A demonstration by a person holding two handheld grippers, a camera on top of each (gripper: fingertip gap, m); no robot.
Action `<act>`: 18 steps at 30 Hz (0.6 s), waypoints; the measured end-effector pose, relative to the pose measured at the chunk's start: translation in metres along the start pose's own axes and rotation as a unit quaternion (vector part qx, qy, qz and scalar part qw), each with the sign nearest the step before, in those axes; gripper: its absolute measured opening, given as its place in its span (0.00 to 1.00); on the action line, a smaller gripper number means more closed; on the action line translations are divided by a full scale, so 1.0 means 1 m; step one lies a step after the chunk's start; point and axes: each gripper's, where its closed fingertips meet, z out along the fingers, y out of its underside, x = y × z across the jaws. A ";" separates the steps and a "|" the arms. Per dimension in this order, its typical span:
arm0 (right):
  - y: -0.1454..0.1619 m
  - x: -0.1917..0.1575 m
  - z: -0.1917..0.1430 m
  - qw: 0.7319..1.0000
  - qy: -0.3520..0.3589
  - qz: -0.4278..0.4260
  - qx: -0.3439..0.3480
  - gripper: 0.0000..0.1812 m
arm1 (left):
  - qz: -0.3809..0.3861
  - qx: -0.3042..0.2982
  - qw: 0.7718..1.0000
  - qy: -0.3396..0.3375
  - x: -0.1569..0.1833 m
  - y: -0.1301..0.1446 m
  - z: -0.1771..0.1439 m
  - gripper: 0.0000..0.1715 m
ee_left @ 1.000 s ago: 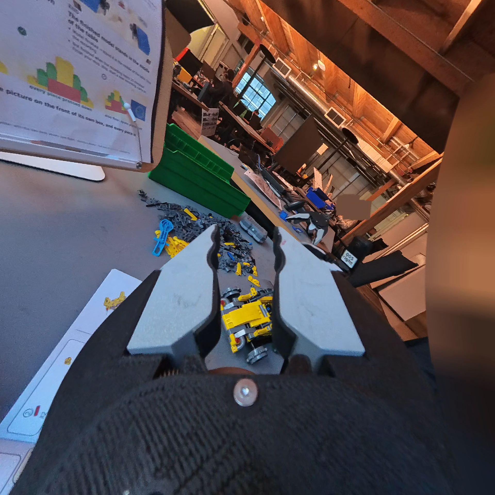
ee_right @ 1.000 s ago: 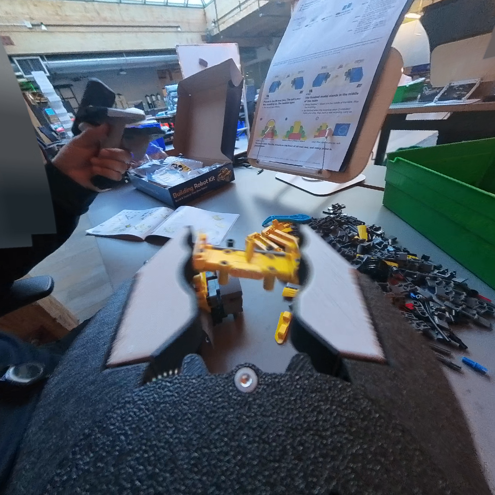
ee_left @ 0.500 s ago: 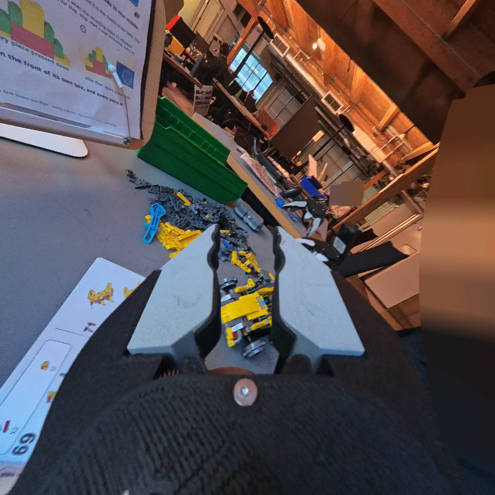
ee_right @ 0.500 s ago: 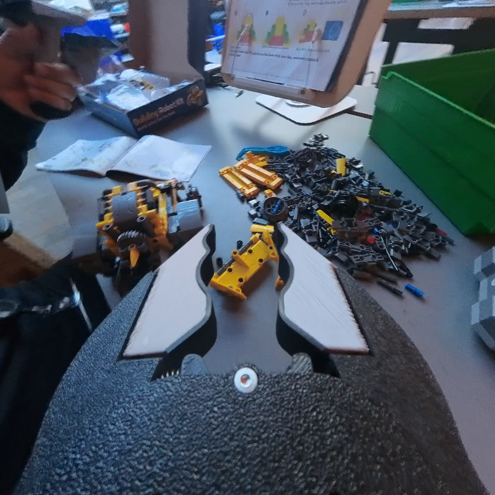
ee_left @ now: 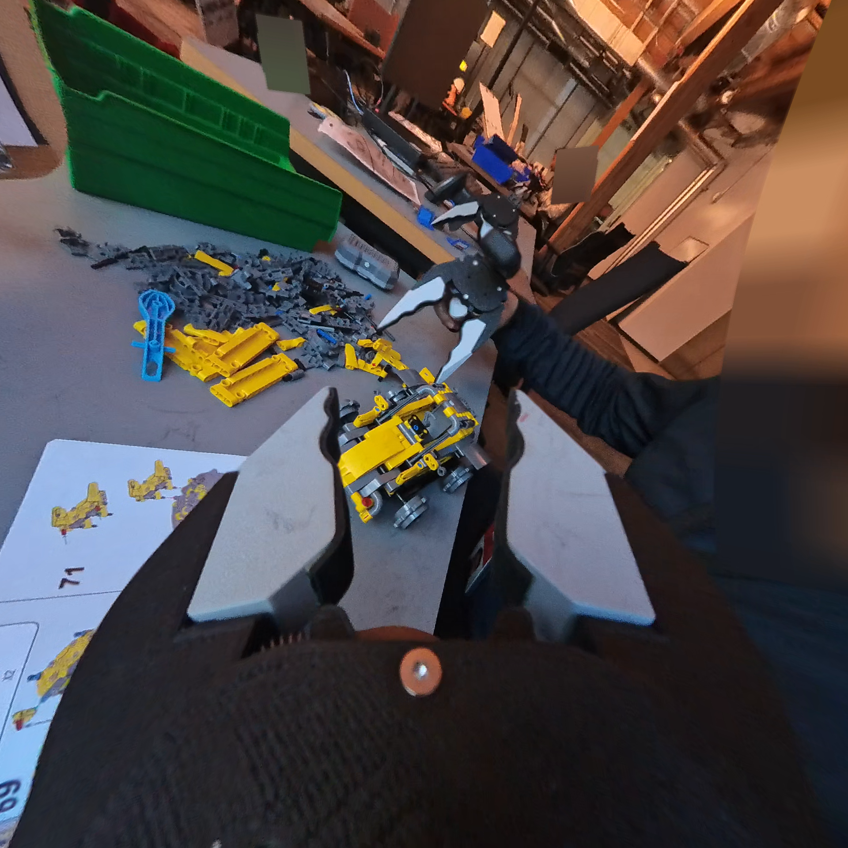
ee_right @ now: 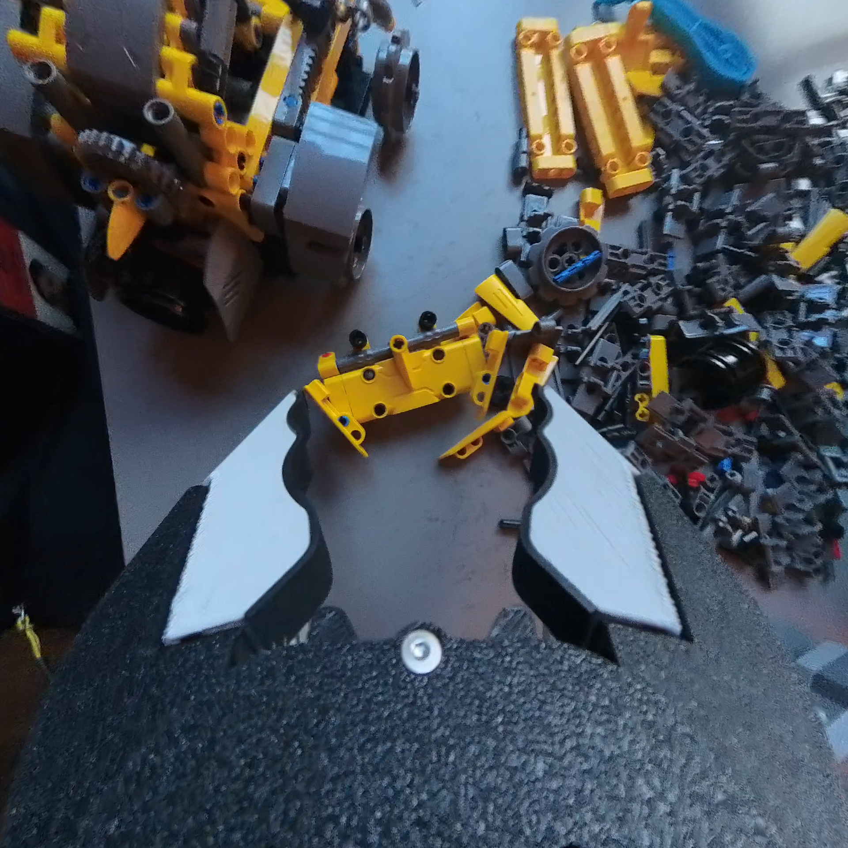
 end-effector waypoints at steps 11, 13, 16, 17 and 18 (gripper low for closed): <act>-0.003 -0.024 -0.006 0.998 -0.036 -0.038 -0.020 0.41 | -0.040 0.001 0.999 0.006 -0.019 0.005 0.006 0.36; -0.003 -0.026 -0.006 0.999 -0.032 -0.039 -0.017 0.41 | -0.043 0.002 0.999 0.006 -0.021 0.005 0.006 0.36; 0.010 -0.028 0.001 0.998 -0.029 -0.024 -0.051 0.48 | -0.048 -0.001 0.999 0.010 -0.022 0.007 0.008 0.35; 0.017 -0.030 0.002 0.997 -0.028 -0.022 -0.070 0.50 | -0.047 -0.004 0.999 0.008 -0.021 0.008 0.008 0.35; 0.021 -0.033 0.002 0.996 -0.025 -0.023 -0.076 0.50 | -0.044 -0.005 0.999 0.007 -0.020 0.008 0.008 0.35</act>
